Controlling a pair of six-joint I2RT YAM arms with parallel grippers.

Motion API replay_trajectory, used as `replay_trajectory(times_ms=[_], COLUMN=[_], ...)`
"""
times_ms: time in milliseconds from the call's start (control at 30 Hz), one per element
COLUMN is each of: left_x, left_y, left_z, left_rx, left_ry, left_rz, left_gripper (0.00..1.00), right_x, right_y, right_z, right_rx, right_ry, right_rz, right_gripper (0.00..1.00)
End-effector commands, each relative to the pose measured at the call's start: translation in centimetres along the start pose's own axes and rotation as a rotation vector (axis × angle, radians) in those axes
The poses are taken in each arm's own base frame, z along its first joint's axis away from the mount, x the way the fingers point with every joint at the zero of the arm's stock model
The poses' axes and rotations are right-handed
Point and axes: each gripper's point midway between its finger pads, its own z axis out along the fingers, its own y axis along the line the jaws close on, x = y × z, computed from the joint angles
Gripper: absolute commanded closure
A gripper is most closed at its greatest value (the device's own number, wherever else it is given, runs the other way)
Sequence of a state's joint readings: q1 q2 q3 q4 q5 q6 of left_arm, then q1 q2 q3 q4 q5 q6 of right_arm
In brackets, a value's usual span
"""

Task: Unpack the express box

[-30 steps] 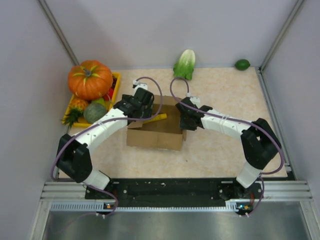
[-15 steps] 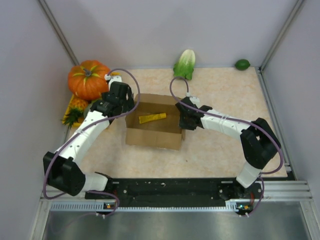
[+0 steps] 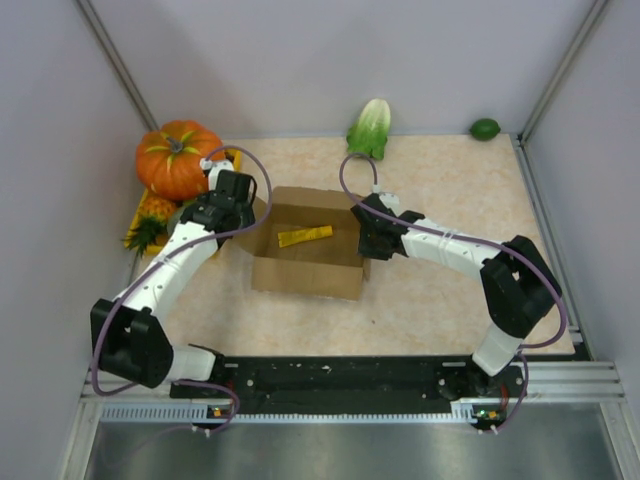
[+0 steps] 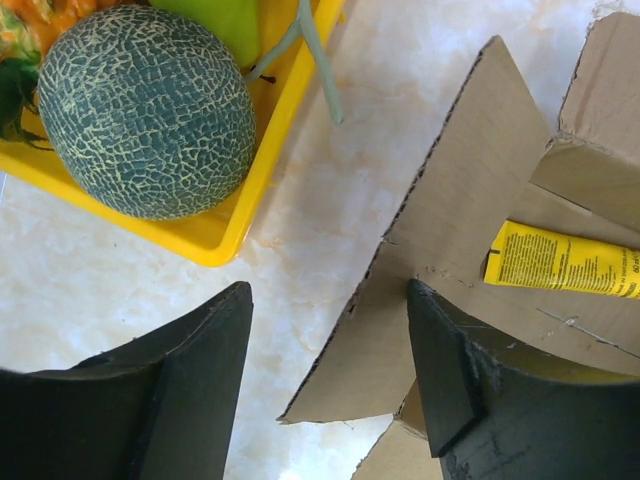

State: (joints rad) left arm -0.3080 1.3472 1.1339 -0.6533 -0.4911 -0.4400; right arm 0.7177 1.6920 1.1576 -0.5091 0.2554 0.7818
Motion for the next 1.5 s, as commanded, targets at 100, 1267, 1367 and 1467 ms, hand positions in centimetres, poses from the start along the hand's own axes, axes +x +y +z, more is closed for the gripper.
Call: replay_trajectory(times_ms=[100,1267,1367,1467], left_x=[1.4,2.6,3.4,4.1], left_y=[-0.2,-7.2,-7.5,-7.7], left_z=[1.6,1.6,2.3,2.7], left_rx=[-0.016,0.312,0.306,0.308], left_ry=[0.055,0.188,0.226,0.262], left_rz=[0.040,0.023,0.038,0.048], left_gripper=[0.53,0.39,0.39,0.44], right_x=[-0.1,-0.4,-0.2,-0.3], right_y=[-0.4,0.0,-0.1,0.1], right_z=[0.5,0.1,0.2,0.1], right_rx=[0.017,-0.001,0.000,-0.012], right_ry=[0.003,-0.003,0.002,0.004], right_rz=[0.004,-0.009,-0.011,-0.014], right_gripper=[0.68,0.66,0.66,0.65])
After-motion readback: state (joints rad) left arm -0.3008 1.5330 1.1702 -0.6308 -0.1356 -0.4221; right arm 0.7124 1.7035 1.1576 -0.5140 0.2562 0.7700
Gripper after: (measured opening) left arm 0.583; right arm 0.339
